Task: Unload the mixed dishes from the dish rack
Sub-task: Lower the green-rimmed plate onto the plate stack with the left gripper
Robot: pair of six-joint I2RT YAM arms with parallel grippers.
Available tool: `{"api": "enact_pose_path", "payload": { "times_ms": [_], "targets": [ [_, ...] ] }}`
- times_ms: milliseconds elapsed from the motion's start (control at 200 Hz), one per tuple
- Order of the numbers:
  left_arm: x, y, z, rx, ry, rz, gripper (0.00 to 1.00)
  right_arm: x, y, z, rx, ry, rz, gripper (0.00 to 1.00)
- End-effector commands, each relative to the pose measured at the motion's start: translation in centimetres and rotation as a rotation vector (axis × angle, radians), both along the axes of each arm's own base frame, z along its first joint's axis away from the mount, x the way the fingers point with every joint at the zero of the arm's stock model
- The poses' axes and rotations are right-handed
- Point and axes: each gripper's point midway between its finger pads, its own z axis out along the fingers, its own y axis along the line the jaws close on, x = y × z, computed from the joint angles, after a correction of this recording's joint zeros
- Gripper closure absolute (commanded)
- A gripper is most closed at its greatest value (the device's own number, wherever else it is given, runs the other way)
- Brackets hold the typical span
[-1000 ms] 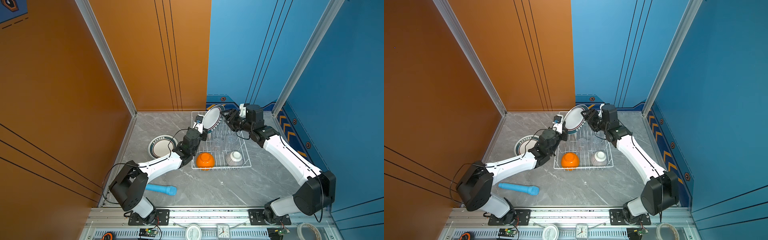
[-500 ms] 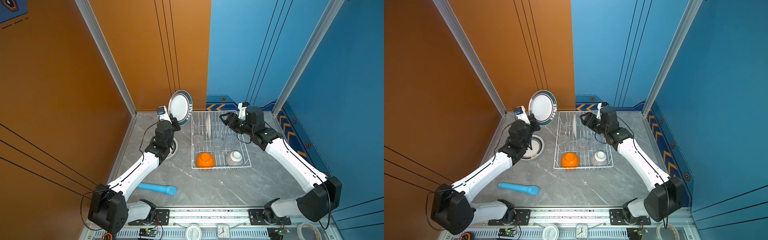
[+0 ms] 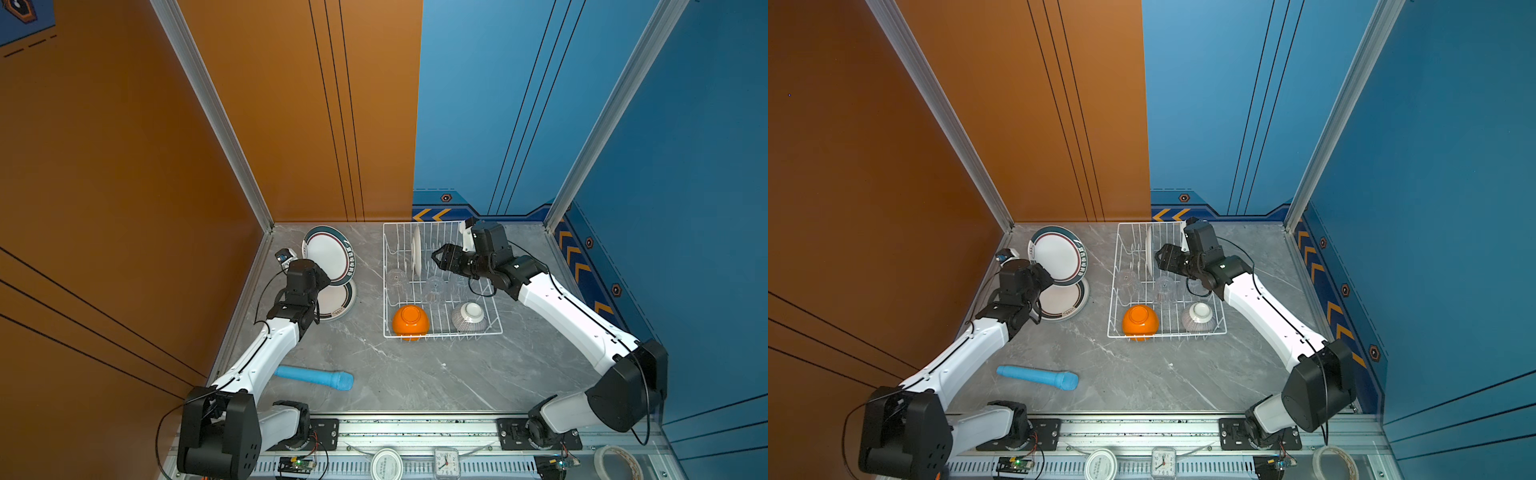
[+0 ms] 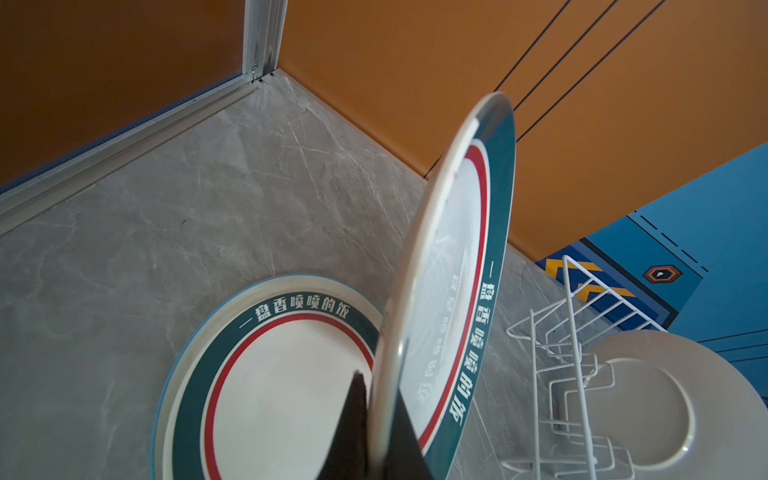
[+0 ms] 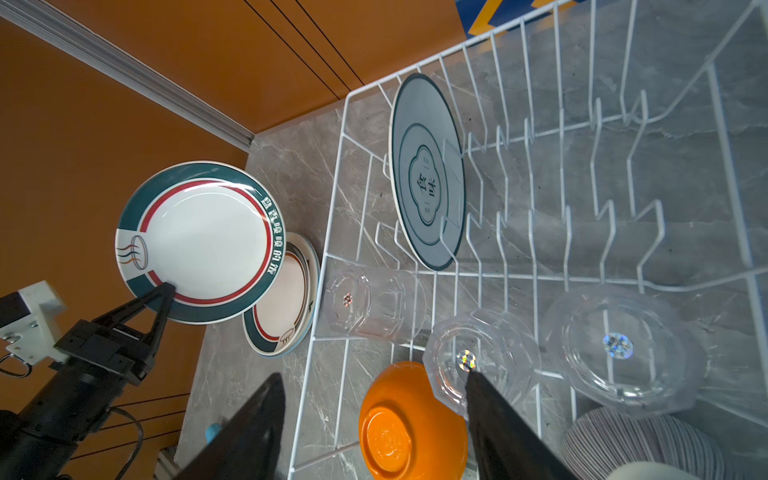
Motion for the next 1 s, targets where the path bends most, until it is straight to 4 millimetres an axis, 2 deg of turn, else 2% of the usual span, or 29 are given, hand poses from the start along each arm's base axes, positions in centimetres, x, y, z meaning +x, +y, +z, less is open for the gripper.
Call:
{"api": "enact_pose_path", "payload": {
  "times_ms": [0,255,556,766,996],
  "targets": [
    [-0.2,0.0,0.9,-0.142,-0.074,-0.006,1.0,0.2,0.1,-0.6,-0.043,0.015,0.023,0.3],
    [-1.1,1.0,-2.7,-0.229,0.0,0.003,1.0,1.6,1.1,-1.8,-0.086,0.03,0.034,0.29],
    [-2.2,0.8,-6.5,-0.29,0.085,0.007,1.0,4.6,2.3,-2.8,-0.159,0.034,0.029,0.29],
    [-3.1,1.5,-8.5,-0.304,0.117,0.031,1.0,5.8,3.5,-3.8,-0.184,0.047,0.046,0.29],
    [-3.6,1.7,-11.5,-0.364,0.215,0.033,1.0,6.7,3.6,-4.9,-0.228,0.069,0.025,0.29]
  ]
}}
